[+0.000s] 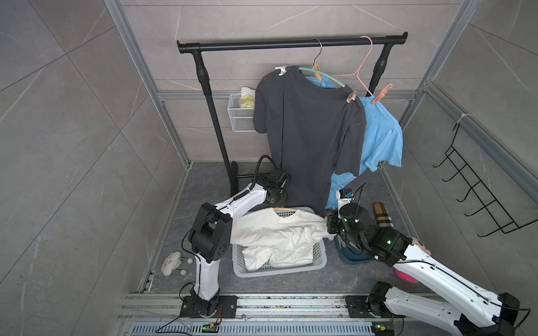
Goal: Use clothespins to secure the t-shirt on both sides of the hanger
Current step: Pick up the hanger from the basket, then clamp the T-shirt on the hanger.
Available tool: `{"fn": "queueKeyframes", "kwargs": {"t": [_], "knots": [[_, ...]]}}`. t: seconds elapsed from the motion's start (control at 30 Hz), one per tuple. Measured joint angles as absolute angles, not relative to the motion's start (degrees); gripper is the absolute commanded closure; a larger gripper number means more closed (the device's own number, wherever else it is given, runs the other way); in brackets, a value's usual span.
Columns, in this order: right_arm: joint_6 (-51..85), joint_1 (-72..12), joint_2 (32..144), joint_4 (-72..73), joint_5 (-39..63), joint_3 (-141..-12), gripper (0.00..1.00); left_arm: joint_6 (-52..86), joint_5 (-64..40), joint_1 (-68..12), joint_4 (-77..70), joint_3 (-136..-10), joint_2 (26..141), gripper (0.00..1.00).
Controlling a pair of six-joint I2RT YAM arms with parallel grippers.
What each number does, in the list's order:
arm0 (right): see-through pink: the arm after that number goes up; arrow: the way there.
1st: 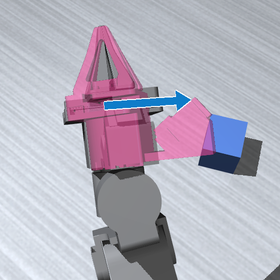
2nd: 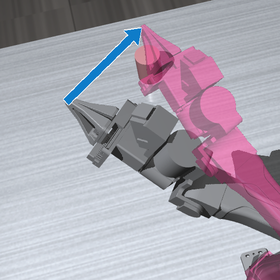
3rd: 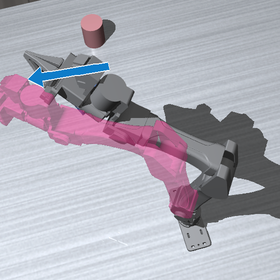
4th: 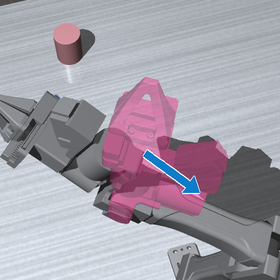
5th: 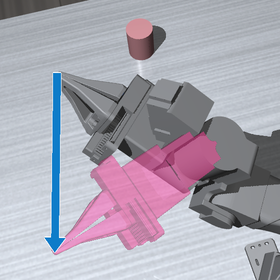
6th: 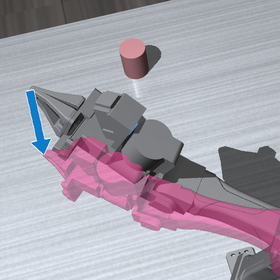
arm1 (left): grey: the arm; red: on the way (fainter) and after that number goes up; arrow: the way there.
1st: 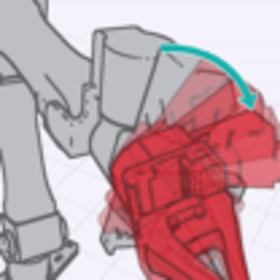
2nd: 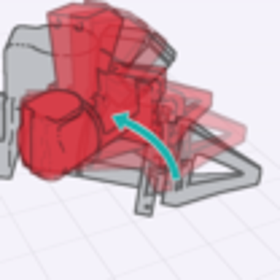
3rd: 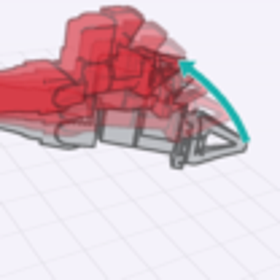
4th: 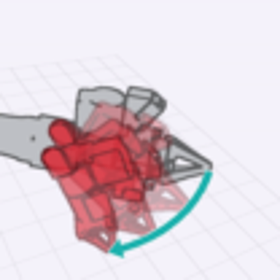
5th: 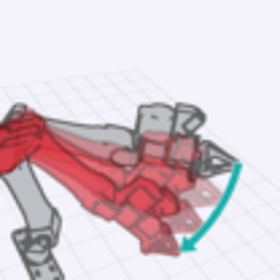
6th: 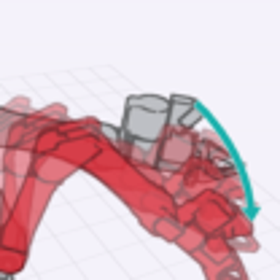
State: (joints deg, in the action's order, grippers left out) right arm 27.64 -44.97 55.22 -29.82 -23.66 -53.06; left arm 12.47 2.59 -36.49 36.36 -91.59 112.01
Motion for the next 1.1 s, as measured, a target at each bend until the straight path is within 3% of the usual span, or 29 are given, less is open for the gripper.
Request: {"fn": "queueKeyframes", "kwargs": {"t": [0.3,0.5,0.83,1.1], "knots": [[24.4,-45.0,53.2,-28.0,-23.2,-51.8,1.0,13.1,-2.4,-37.0,31.4,-90.2,110.3,1.0],[18.6,-45.0,50.8,-24.0,-22.3,-50.9,1.0,13.5,-5.0,-37.7,25.7,-89.3,105.7,1.0],[2.5,-44.7,46.3,-14.9,-20.0,-50.6,1.0,14.4,-9.5,-38.0,16.2,-84.9,94.6,1.0],[-10.9,-41.0,43.7,-0.8,-11.6,-42.8,1.0,13.3,-16.1,-38.0,9.8,-78.3,89.7,1.0]]}}
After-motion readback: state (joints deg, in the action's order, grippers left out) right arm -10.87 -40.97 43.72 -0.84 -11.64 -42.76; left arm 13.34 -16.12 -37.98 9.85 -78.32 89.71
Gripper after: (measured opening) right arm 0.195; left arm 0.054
